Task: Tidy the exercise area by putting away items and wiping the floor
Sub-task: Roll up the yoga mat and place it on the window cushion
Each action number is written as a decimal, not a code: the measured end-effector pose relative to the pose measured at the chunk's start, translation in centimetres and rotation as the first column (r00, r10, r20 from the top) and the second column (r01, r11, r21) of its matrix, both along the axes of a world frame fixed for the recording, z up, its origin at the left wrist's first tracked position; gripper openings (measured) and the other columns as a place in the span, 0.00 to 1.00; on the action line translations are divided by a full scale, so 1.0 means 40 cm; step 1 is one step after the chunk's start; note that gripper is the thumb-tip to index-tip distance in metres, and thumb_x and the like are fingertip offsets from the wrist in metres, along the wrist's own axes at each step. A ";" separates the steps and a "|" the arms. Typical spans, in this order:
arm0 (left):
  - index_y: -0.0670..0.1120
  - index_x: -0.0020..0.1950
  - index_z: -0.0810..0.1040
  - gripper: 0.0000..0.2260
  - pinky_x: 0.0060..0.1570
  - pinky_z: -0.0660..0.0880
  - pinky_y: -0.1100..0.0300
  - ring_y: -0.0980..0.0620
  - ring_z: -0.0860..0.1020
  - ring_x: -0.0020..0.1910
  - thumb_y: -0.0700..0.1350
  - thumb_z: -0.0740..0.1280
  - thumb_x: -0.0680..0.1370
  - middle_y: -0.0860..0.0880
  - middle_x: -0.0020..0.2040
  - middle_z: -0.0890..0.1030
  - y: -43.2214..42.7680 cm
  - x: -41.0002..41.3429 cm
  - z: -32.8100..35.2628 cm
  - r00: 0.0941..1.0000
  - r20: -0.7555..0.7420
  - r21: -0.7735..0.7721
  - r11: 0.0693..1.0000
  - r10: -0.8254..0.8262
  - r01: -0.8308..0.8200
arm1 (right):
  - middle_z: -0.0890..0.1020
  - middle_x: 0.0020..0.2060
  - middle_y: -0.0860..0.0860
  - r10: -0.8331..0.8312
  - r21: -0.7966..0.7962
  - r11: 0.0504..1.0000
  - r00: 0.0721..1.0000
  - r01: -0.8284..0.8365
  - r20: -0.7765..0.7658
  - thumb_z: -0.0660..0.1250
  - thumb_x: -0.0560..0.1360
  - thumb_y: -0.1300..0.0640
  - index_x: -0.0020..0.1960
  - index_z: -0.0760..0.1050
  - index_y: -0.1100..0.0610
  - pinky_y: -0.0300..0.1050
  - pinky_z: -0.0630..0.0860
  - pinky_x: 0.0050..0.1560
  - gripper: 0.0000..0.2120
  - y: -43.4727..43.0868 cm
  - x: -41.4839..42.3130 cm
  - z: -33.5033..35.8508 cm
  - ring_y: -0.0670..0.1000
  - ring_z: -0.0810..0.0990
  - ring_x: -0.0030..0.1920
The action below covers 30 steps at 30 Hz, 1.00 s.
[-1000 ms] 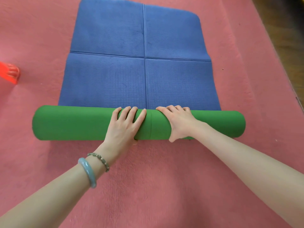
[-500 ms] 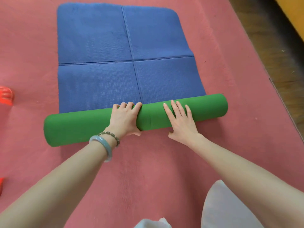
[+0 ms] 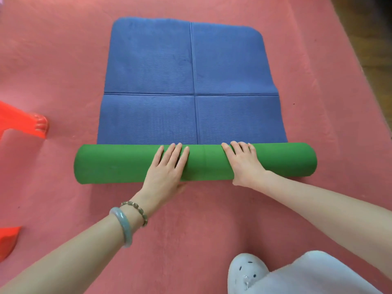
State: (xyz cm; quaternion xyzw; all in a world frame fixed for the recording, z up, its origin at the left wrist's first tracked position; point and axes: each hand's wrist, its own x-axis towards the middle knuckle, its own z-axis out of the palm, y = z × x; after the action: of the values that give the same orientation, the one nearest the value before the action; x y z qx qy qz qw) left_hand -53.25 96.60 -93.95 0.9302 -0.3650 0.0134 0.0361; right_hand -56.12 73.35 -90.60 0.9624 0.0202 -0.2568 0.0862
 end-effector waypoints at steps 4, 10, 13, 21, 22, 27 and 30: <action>0.39 0.67 0.66 0.55 0.63 0.69 0.42 0.40 0.76 0.60 0.60 0.81 0.46 0.39 0.60 0.77 -0.031 0.045 -0.009 0.998 -0.022 0.096 0.994 0.062 -0.060 | 0.63 0.66 0.54 0.030 0.047 0.999 0.996 -0.026 -0.089 0.77 0.60 0.51 0.74 0.48 0.55 0.56 0.58 0.70 0.53 -0.018 0.063 0.013 0.58 0.62 0.67; 0.44 0.67 0.69 0.50 0.59 0.69 0.51 0.46 0.76 0.56 0.59 0.79 0.48 0.47 0.57 0.77 -0.052 0.145 0.019 0.982 -0.172 0.196 0.980 0.074 -0.039 | 0.63 0.67 0.55 -0.026 0.121 0.991 0.963 0.061 -0.269 0.78 0.58 0.51 0.75 0.45 0.51 0.56 0.58 0.68 0.57 -0.040 0.168 0.048 0.58 0.61 0.68; 0.48 0.65 0.65 0.44 0.55 0.68 0.55 0.49 0.74 0.55 0.62 0.76 0.54 0.51 0.55 0.74 -0.073 0.207 0.048 0.959 -0.275 0.223 0.975 0.062 0.001 | 0.50 0.74 0.58 -0.009 0.124 0.992 0.988 0.028 -0.154 0.76 0.62 0.50 0.76 0.35 0.48 0.62 0.43 0.72 0.59 -0.041 0.142 0.055 0.59 0.47 0.75; 0.51 0.69 0.62 0.48 0.60 0.68 0.56 0.50 0.70 0.59 0.66 0.75 0.54 0.52 0.61 0.72 -0.093 0.311 0.094 0.876 -0.475 0.231 0.972 0.082 0.034 | 0.59 0.71 0.56 0.042 0.106 0.993 0.998 -0.047 0.053 0.76 0.61 0.46 0.76 0.42 0.50 0.59 0.51 0.72 0.56 -0.057 0.155 0.011 0.57 0.58 0.72; 0.51 0.72 0.60 0.51 0.64 0.65 0.55 0.49 0.68 0.63 0.65 0.76 0.55 0.51 0.65 0.70 -0.088 0.305 0.098 0.902 -0.426 0.216 0.976 0.067 0.030 | 0.61 0.70 0.55 0.049 0.111 0.992 0.998 -0.053 0.038 0.76 0.60 0.46 0.76 0.43 0.50 0.59 0.52 0.72 0.56 -0.061 0.167 0.012 0.57 0.59 0.70; 0.43 0.71 0.67 0.59 0.67 0.65 0.46 0.41 0.74 0.64 0.60 0.81 0.43 0.40 0.65 0.75 -0.098 0.187 0.058 0.983 -0.153 0.203 0.977 0.099 -0.067 | 0.67 0.64 0.53 0.084 0.149 0.986 0.992 -0.070 -0.090 0.76 0.56 0.43 0.74 0.48 0.48 0.57 0.62 0.66 0.55 -0.087 0.250 0.024 0.57 0.66 0.64; 0.43 0.73 0.62 0.59 0.71 0.56 0.44 0.40 0.69 0.68 0.58 0.82 0.46 0.39 0.68 0.71 -0.140 0.176 0.036 0.964 -0.135 0.215 0.957 0.228 -0.196 | 0.68 0.61 0.53 0.095 0.174 0.983 0.977 -0.062 -0.191 0.77 0.55 0.42 0.72 0.50 0.47 0.57 0.64 0.63 0.54 -0.095 0.296 0.029 0.57 0.67 0.62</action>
State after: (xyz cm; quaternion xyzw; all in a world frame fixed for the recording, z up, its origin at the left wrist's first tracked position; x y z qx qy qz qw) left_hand -46.22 90.99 -92.51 0.9610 -0.2586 -0.0937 -0.0302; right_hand -44.26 69.56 -89.44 0.9343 0.0883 -0.3451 0.0130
